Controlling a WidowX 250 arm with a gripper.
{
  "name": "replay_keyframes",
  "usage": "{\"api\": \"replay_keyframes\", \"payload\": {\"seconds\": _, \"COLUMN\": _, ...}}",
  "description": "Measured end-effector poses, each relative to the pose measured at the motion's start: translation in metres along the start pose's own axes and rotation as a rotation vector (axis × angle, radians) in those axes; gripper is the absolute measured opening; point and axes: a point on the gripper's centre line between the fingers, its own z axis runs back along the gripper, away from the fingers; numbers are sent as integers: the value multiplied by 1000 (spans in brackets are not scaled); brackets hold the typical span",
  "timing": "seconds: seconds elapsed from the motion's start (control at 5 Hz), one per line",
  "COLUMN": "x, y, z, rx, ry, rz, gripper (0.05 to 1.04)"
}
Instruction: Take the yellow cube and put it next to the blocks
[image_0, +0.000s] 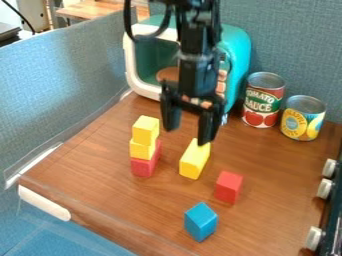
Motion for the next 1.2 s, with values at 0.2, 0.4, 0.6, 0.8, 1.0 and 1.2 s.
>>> {"api": "replay_keyframes", "payload": {"seconds": 0.2, "x": 7, "y": 2, "z": 15, "rx": 14, "ry": -50, "rz": -11, "gripper": 1001}}
{"api": "replay_keyframes", "payload": {"seconds": 0.4, "x": 7, "y": 2, "z": 15, "rx": 19, "ry": -49, "rz": -2, "gripper": 1001}}
{"api": "replay_keyframes", "payload": {"seconds": 0.6, "x": -6, "y": 26, "z": 15, "rx": 36, "ry": -17, "rz": 105, "gripper": 1001}}
{"api": "replay_keyframes", "payload": {"seconds": 0.8, "x": -20, "y": 48, "z": 16, "rx": 50, "ry": 12, "rz": 208, "gripper": 1001}}
{"api": "replay_keyframes", "payload": {"seconds": 1.0, "x": -33, "y": 66, "z": 16, "rx": 46, "ry": 26, "rz": 307, "gripper": 1001}}
{"api": "replay_keyframes", "payload": {"seconds": 1.2, "x": -36, "y": 72, "z": 4, "rx": 14, "ry": 62, "rz": 343, "gripper": 1001}}
